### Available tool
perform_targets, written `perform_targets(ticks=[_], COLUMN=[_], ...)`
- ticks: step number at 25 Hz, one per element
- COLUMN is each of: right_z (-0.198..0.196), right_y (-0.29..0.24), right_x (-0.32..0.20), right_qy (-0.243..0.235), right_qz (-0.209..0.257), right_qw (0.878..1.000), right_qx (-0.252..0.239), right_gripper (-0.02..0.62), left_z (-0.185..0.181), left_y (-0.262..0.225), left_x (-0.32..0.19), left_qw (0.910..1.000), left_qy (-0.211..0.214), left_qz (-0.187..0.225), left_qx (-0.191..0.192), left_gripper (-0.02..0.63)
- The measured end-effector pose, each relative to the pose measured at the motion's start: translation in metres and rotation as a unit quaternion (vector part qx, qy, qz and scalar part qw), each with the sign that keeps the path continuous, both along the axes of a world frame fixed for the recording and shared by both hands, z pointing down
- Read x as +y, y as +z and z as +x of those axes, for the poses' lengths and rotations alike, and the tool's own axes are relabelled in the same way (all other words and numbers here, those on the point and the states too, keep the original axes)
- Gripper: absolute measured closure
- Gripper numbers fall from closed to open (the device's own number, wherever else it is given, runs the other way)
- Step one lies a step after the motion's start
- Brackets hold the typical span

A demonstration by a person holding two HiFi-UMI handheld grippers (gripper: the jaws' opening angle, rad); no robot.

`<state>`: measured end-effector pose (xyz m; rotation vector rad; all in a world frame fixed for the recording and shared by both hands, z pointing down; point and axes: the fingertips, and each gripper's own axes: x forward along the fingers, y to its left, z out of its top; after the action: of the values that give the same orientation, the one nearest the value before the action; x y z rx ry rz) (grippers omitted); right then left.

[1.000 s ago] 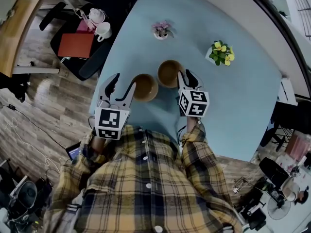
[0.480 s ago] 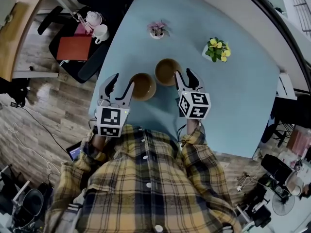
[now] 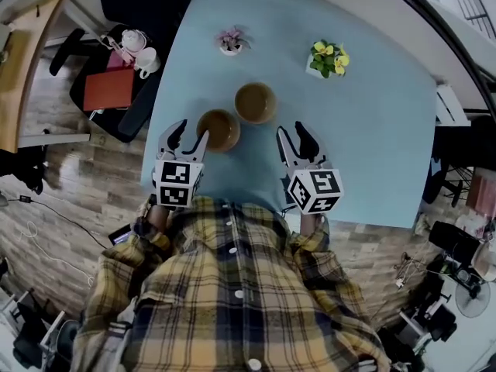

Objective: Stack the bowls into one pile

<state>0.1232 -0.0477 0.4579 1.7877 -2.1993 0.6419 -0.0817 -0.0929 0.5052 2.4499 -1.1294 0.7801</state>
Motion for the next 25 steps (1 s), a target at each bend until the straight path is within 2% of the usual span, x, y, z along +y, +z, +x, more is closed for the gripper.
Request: perform_targets(ticks=[11, 17, 25], right_z=[0.009, 0.011, 0.013], right_y=[-0.001, 0.002, 0.014], right_x=[0.07, 0.091, 0.108], right_qy=[0.053, 0.072, 0.084], right_qz=[-0.006, -0.011, -0.029], right_qw=[0.998, 0.997, 0.996], right_qx=[-0.018, -0.023, -0.022], right_gripper=[0.434, 0.434, 0.434], left_z=[0.02, 0.017, 0.017], left_y=[0.038, 0.053, 0.069], left_x=[-0.003, -0.007, -0.006], left_qw=[0.9985, 0.9976, 0.9956], left_qy=[0.034, 0.022, 0.022], left_qz=[-0.033, -0.054, -0.071], left_qx=[-0.027, -0.038, -0.057], left_gripper=[0.422, 0.439, 0.505])
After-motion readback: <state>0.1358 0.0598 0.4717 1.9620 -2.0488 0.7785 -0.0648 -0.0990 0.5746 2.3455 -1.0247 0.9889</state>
